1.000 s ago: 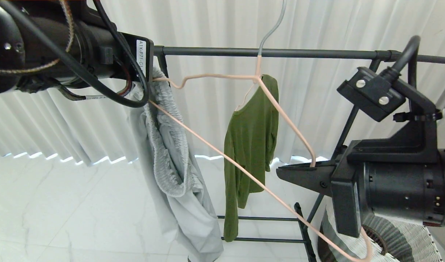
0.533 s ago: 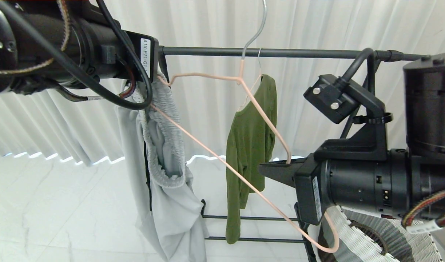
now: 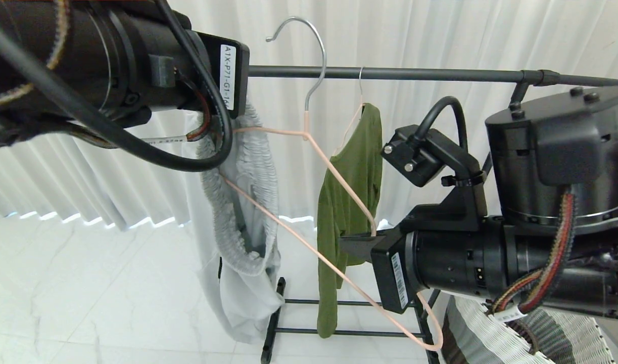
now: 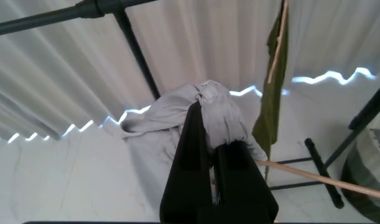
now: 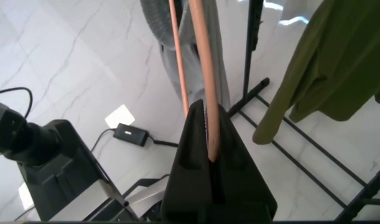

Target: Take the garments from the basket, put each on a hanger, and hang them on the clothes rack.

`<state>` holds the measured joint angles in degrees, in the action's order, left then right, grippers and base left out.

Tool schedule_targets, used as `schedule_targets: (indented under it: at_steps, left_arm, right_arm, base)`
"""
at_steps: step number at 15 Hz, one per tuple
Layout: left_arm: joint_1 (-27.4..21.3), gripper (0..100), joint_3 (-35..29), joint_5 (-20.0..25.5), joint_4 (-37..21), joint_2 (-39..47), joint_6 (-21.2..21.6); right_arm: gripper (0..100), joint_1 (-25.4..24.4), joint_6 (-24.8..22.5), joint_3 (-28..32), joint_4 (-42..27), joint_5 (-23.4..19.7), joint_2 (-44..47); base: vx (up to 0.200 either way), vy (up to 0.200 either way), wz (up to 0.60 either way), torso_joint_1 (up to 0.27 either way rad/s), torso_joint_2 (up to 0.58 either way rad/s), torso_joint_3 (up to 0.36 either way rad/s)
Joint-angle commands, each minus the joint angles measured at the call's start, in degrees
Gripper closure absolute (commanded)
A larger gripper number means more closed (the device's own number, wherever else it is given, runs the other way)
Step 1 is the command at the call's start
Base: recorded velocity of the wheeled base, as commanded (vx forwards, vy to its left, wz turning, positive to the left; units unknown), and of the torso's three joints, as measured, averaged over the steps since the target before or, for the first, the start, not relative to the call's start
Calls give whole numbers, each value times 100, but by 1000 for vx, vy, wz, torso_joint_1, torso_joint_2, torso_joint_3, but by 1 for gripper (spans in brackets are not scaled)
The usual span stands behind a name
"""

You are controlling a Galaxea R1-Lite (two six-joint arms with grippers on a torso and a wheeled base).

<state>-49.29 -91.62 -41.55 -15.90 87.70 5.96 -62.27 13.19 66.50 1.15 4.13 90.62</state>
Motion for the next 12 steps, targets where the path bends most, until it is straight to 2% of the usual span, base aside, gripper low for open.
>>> schedule_targets:
  at_steps: [1, 2, 4, 5, 7, 8, 10, 12]
  left_arm:
    - [-55, 100, -5, -3, -10, -7, 2]
    - [-11, 100, -5, -38, -10, -7, 2]
    - [332, 100, -13, -398, -10, 10, 45]
    - [560, 100, -13, -504, -10, 2, 45]
    - [798, 100, -5, -504, -28, -25, 125]
    - [947, 100, 31, -495, -28, -113, 336]
    - [991, 100, 48, -495, -36, -148, 406]
    - [991, 100, 127, -504, -151, -174, 423]
  right_arm:
    - [100, -31, -1, 65, 0, 9, 140]
    - [100, -48, -1, 56, -9, 9, 140]
    - [100, -57, 17, 12, -62, 79, 69]
    - [100, -48, 61, 12, -71, 255, -1]
    - [100, -22, 70, 3, -79, 378, -80]
    - [100, 22, 70, -49, -211, 448, -177]
    - [100, 66, 70, -76, -299, 492, -256]
    - [100, 136, 70, -190, -273, 852, -291]
  base:
    - [0, 0, 0, 0, 0, 0]
    - [0, 0, 0, 0, 0, 0]
    - [0, 0, 0, 0, 0, 0]
    - [0, 0, 0, 0, 0, 0]
    - [0, 0, 0, 0, 0, 0]
    - [0, 0, 0, 0, 0, 0]
    - [0, 0, 0, 0, 0, 0]
    - [0, 0, 0, 0, 0, 0]
